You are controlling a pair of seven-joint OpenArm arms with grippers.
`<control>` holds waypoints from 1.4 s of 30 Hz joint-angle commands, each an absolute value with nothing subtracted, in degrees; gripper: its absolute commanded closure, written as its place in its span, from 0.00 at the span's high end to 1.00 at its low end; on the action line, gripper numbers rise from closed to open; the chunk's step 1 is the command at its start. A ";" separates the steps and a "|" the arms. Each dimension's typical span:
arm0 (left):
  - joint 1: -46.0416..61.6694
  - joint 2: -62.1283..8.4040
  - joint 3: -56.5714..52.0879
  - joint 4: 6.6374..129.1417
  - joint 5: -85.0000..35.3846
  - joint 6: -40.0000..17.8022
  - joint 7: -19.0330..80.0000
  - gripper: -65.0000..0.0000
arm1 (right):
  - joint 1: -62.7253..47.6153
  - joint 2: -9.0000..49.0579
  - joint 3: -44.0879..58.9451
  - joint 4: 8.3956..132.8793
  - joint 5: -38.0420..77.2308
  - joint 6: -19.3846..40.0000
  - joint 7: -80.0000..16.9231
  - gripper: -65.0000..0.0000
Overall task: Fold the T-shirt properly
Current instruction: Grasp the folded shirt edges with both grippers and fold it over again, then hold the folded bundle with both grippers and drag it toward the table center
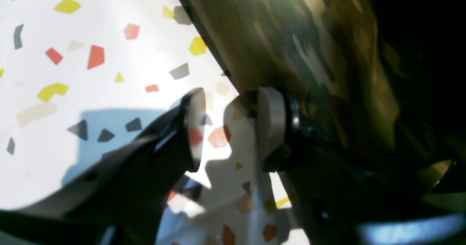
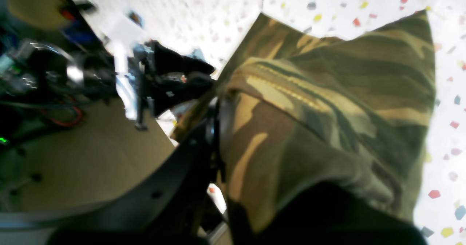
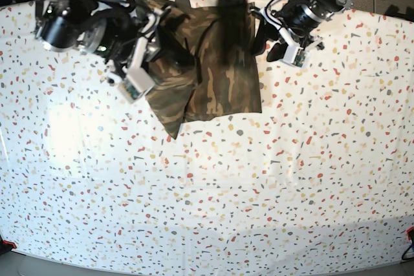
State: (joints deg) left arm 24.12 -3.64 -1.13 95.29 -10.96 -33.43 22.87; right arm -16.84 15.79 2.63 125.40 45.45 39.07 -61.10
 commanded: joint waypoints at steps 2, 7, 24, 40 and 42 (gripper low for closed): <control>24.14 -3.55 -1.02 96.20 -11.38 -33.85 22.44 0.36 | -16.16 16.05 -0.97 125.95 42.02 37.19 -57.10 0.00; 24.14 -3.53 -1.02 96.20 -11.40 -33.85 22.44 0.36 | -14.24 16.03 -10.09 121.60 36.27 35.24 -54.85 0.00; 24.10 -3.68 -1.08 96.20 -11.38 -33.85 22.41 0.36 | -8.45 9.28 -21.50 114.34 38.22 36.05 -51.88 0.51; 23.68 -3.86 -11.53 96.25 -12.08 -33.82 22.20 0.36 | -4.16 8.27 -18.26 114.37 42.92 36.21 -53.21 0.51; 23.81 -3.86 -15.03 96.55 -15.09 -33.91 22.20 0.36 | -3.18 8.27 -15.94 114.37 40.16 36.21 -53.63 0.51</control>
